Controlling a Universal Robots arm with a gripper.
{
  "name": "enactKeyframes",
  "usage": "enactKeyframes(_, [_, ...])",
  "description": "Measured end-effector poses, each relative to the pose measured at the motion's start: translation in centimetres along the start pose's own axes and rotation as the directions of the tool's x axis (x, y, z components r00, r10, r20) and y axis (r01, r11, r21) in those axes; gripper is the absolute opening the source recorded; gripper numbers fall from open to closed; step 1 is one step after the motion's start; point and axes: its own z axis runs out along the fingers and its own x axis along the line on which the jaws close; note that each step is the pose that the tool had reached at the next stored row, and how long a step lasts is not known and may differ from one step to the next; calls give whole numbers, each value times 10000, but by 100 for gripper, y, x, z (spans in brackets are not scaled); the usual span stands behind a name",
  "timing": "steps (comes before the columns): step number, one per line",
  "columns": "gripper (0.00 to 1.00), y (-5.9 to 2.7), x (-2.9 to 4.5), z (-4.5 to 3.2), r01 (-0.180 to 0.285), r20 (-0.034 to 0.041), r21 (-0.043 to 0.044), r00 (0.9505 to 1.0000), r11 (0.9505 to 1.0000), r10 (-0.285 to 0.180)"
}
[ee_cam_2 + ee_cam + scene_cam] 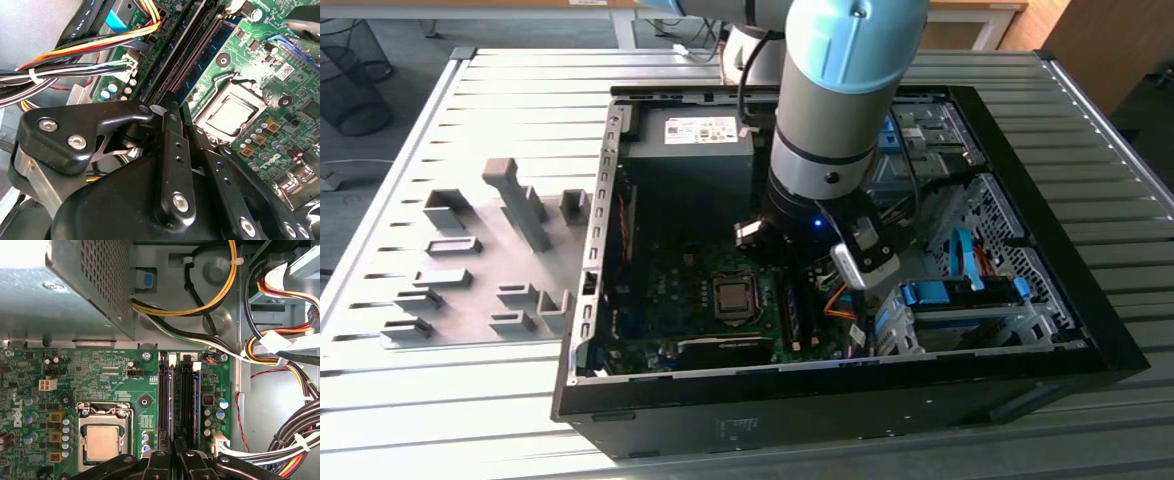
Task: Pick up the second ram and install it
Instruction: 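Insert the second ram into the second slot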
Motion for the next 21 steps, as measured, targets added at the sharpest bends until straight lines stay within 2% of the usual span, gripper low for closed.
enactKeyframes(5, [14, -3, 0, 25, 1, -1, -17, 10000, 10000, -1])
enactKeyframes(21, [14, -4, -17, 36, -16, 0, -35, 10000, 10000, 16])
